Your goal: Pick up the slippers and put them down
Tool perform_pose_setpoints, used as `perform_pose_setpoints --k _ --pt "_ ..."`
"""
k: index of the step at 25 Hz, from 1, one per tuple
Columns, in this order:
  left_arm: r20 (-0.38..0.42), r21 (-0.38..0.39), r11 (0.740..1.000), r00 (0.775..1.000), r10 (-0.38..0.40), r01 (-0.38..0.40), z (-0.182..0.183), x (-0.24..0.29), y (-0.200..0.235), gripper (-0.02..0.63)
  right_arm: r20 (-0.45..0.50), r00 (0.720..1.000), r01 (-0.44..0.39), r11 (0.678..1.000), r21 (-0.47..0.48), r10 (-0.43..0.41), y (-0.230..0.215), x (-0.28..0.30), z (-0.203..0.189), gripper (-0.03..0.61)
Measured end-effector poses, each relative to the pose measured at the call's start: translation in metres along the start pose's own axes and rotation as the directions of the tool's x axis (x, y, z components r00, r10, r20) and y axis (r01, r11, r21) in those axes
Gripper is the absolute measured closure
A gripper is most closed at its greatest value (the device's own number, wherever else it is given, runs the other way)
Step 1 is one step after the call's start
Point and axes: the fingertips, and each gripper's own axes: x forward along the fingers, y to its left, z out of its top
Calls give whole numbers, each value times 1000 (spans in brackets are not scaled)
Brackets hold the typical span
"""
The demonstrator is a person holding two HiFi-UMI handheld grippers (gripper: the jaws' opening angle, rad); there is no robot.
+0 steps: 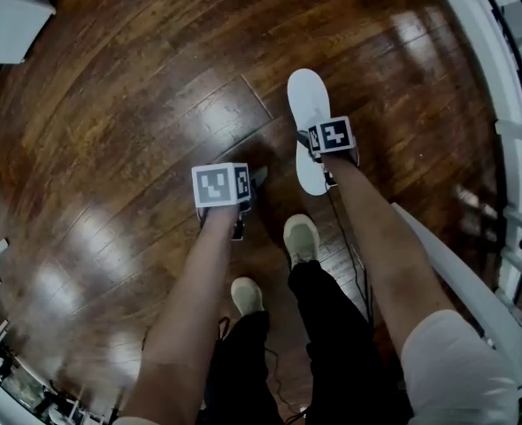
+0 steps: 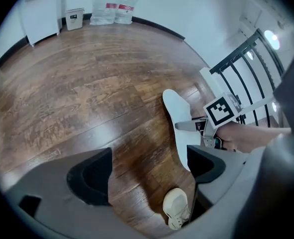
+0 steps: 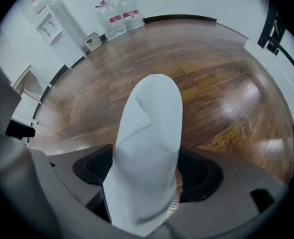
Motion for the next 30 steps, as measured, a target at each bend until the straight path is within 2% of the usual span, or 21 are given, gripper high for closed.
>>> perform_pose_setpoints --k 2,4,5,9,12,15,17,19,21,22,25,27,30 --pt "5 -2 1000 1000 0 0 3 5 1 144 9 1000 -2 1000 12 2 -1 5 -2 140" --pt "42 14 1000 999 -26 25 18 8 -7 144 45 999 30 1000 -5 -29 -12 0 16 134" --pt "43 16 999 998 -35 34 16 3 -11 144 45 998 37 999 -11 -37 -10 -7 17 100" --pt "-10 7 999 999 -41 41 0 -46 -23 144 -6 1000 28 1000 -1 -28 24 -61 5 100" --pt "-18 32 998 999 -48 49 21 -108 -47 144 -1 1000 23 1000 12 -23 47 -132 23 100" --pt "-13 88 994 997 -70 71 39 -215 -92 144 25 999 24 998 59 -25 80 -258 34 100" --pt "-27 123 989 997 -77 80 18 -320 -125 144 32 999 -1 997 73 -1 126 -374 9 103" --pt "-1 214 973 996 -87 85 11 -429 -159 144 77 997 -14 996 90 8 170 -501 -12 104" --pt "57 321 944 993 -106 83 19 -536 -188 144 164 986 10 994 107 -27 204 -625 -22 120" --pt "81 351 933 989 -122 86 14 -586 -203 144 207 977 29 993 118 -54 218 -685 -30 119" --pt "98 403 908 981 -169 116 -33 -703 -249 144 279 949 101 978 180 -150 247 -839 -86 120" --pt "79 479 868 978 -196 135 -65 -760 -281 144 318 928 124 966 226 -194 261 -923 -131 120" --pt "42 609 775 969 -244 169 -106 -821 -328 144 406 877 123 937 328 -257 276 -1022 -202 120"
